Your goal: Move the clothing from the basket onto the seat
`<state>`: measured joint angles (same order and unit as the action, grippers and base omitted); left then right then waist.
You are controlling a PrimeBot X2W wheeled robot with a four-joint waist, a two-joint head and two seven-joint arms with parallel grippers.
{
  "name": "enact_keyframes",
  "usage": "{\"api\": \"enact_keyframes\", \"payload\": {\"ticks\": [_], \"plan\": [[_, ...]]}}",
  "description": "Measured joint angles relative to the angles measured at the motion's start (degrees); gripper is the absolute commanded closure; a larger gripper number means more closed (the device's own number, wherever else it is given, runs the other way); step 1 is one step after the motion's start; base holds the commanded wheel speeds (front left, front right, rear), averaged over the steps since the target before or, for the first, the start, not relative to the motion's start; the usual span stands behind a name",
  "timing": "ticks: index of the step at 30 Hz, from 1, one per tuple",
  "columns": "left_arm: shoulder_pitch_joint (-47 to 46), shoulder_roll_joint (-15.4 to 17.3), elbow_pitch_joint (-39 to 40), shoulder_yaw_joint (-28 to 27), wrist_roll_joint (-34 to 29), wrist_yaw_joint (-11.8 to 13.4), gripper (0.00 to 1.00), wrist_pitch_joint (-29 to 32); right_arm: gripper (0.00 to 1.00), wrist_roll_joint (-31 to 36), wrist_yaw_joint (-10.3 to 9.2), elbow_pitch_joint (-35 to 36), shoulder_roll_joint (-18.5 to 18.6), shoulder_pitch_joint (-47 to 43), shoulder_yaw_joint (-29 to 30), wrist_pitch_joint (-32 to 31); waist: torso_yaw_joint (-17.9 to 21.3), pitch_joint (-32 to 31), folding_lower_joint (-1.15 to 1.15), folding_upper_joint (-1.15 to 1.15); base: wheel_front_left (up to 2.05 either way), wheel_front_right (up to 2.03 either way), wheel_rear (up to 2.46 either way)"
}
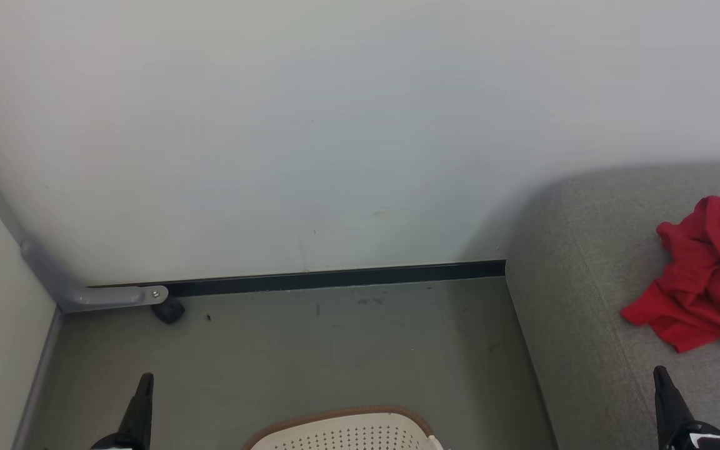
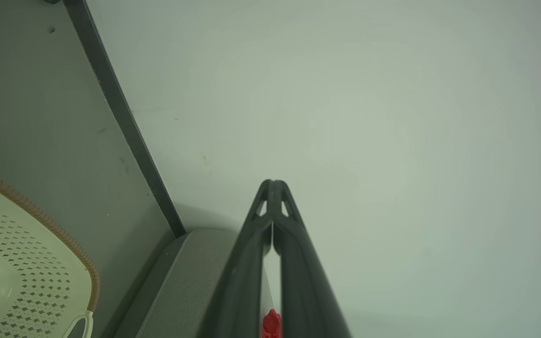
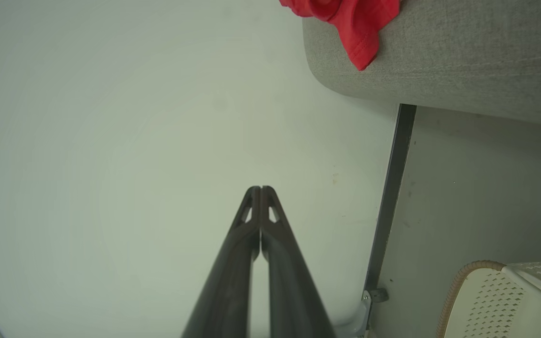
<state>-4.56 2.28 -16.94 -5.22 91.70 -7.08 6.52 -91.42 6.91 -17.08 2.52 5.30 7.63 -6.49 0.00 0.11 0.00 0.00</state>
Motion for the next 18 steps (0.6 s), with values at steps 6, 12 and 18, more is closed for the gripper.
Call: {"api": "enact_keyframes", "payload": {"ticks": [6,12,18], "plan": [[0.0,0.0,0.0,0.0,0.0,0.0,1.00,0.0,1.00,0.0,0.00,0.0,0.0,0.0,0.0,0.0,0.0,0.0,0.00,0.00,0.00,0.00,0.00],[0.0,0.0,0.0,0.0,0.0,0.0,1.00,0.0,1.00,0.0,0.00,0.0,0.0,0.0,0.0,0.0,0.0,0.0,0.00,0.00,0.00,0.00,0.00],[0.0,0.0,0.0,0.0,0.0,0.0,1.00,0.0,1.00,0.0,0.00,0.0,0.0,0.0,0.0,0.0,0.0,0.0,0.00,0.00,0.00,0.00,0.00]]}}
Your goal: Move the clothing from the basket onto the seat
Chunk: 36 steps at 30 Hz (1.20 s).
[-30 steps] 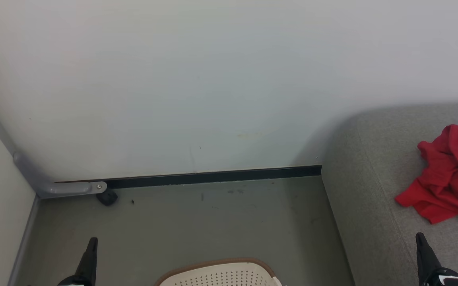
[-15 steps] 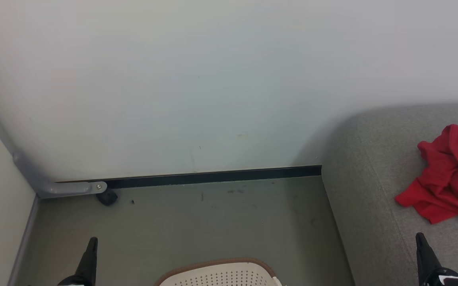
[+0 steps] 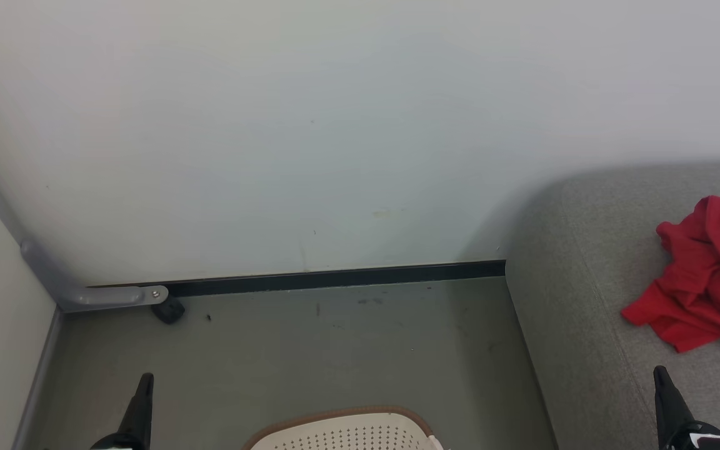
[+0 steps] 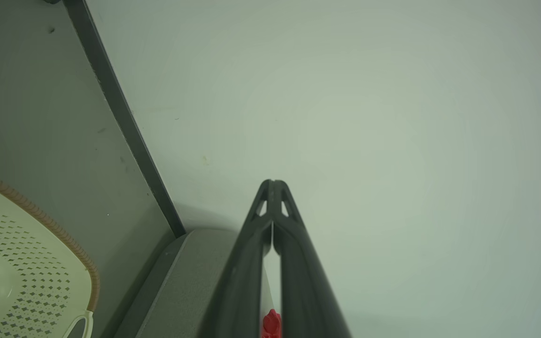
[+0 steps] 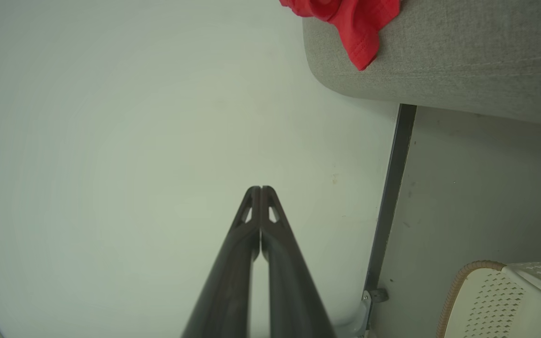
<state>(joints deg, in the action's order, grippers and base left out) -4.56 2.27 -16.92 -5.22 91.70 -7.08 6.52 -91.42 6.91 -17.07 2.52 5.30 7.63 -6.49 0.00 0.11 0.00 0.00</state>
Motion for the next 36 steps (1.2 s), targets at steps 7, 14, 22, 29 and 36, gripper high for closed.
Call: {"api": "enact_keyframes", "payload": {"ticks": [7,14,22,29,36], "plan": [[0.0,0.0,0.0,0.0,0.0,0.0,1.00,0.0,1.00,0.0,0.00,0.0,0.0,0.0,0.0,0.0,0.0,0.0,0.00,0.00,0.00,0.00,0.00],[0.0,0.0,0.0,0.0,0.0,0.0,1.00,0.0,1.00,0.0,0.00,0.0,0.0,0.0,0.0,0.0,0.0,0.0,0.00,0.00,0.00,0.00,0.00],[0.0,0.0,0.0,0.0,0.0,0.0,1.00,0.0,1.00,0.0,0.00,0.0,0.0,0.0,0.0,0.0,0.0,0.0,0.00,0.00,0.00,0.00,0.00],[0.0,0.0,0.0,0.0,0.0,0.0,1.00,0.0,1.00,0.0,0.00,0.0,0.0,0.0,0.0,0.0,0.0,0.0,0.00,0.00,0.00,0.00,0.00],[0.0,0.0,0.0,0.0,0.0,0.0,1.00,0.0,1.00,0.0,0.00,0.0,0.0,0.0,0.0,0.0,0.0,0.0,0.00,0.00,0.00,0.00,0.00]]}}
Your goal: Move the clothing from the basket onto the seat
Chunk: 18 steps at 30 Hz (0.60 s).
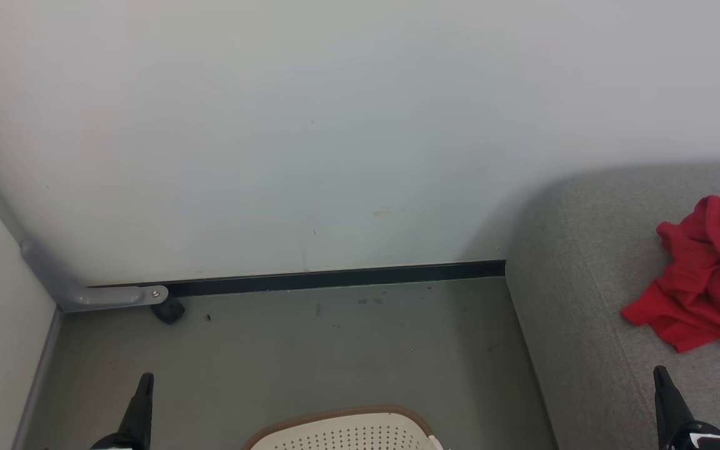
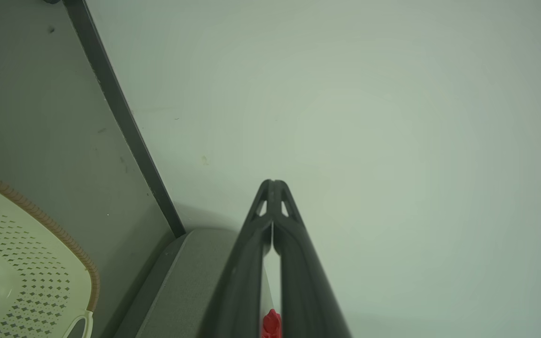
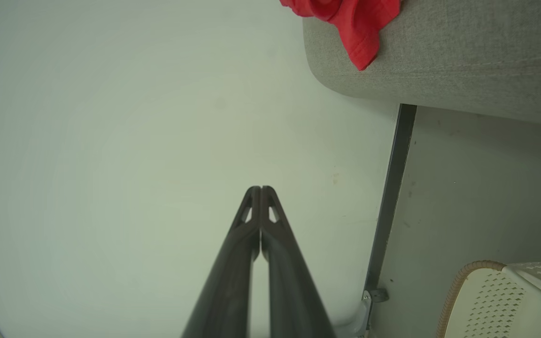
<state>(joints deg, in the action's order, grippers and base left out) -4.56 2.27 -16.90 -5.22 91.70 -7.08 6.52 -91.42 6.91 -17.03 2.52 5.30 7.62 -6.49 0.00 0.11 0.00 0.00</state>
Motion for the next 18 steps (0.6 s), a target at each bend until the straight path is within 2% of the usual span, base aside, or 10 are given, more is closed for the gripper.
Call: {"api": "enact_keyframes", "payload": {"ticks": [18], "plan": [[0.0,0.0,0.0,0.0,0.0,0.0,1.00,0.0,1.00,0.0,0.00,0.0,0.0,0.0,0.0,0.0,0.0,0.0,0.00,0.00,0.00,0.00,0.00]]}}
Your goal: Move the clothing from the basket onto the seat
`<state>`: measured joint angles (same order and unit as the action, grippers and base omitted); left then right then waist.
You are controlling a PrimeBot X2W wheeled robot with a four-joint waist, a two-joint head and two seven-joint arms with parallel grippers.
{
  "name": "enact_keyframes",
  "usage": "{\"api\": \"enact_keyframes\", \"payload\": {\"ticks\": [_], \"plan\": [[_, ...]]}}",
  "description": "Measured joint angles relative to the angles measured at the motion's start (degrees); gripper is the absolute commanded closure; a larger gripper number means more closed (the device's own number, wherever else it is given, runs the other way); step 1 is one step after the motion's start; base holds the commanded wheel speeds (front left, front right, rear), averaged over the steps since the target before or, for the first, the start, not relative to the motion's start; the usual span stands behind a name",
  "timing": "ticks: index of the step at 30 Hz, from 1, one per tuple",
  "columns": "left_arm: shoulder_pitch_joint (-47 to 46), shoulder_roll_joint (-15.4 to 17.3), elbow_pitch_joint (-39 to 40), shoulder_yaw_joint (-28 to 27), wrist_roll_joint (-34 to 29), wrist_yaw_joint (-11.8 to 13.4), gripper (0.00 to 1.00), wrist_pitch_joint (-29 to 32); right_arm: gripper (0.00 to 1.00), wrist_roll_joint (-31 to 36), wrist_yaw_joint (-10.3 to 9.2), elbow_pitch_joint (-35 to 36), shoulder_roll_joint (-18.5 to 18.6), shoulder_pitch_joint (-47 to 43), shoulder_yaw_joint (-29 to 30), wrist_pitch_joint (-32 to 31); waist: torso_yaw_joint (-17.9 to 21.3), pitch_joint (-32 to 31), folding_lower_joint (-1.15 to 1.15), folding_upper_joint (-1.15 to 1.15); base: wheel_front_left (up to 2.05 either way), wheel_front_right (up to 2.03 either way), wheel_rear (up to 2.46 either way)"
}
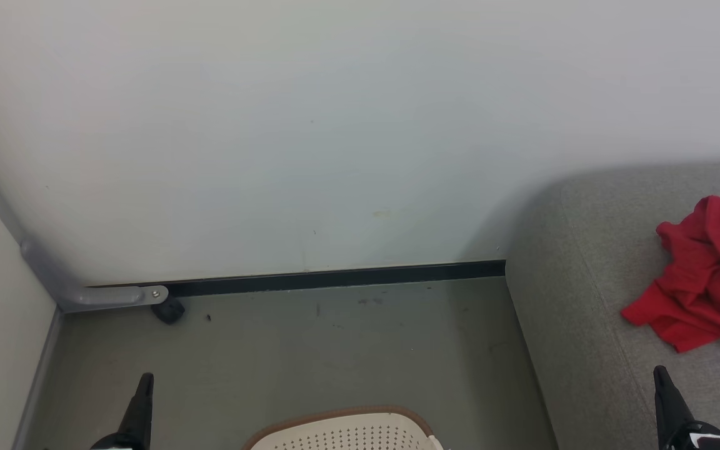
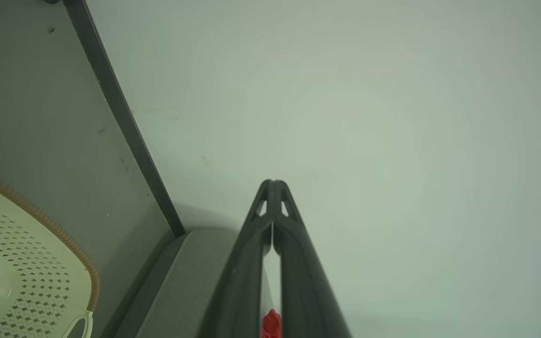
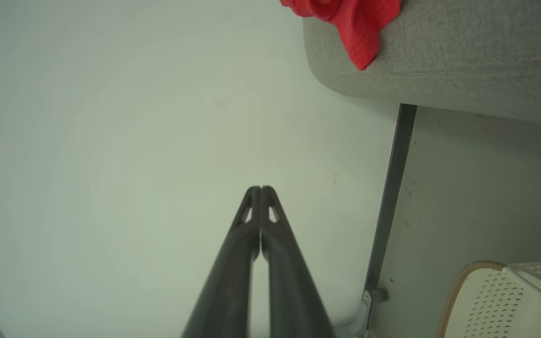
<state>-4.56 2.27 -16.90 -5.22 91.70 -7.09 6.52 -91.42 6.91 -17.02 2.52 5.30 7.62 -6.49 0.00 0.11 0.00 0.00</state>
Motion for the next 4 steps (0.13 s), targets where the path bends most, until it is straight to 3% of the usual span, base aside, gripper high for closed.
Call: {"api": "enact_keyframes", "payload": {"ticks": [4], "plan": [[0.0,0.0,0.0,0.0,0.0,0.0,1.00,0.0,1.00,0.0,0.00,0.0,0.0,0.0,0.0,0.0,0.0,0.0,0.00,0.00,0.00,0.00,0.00]]}}
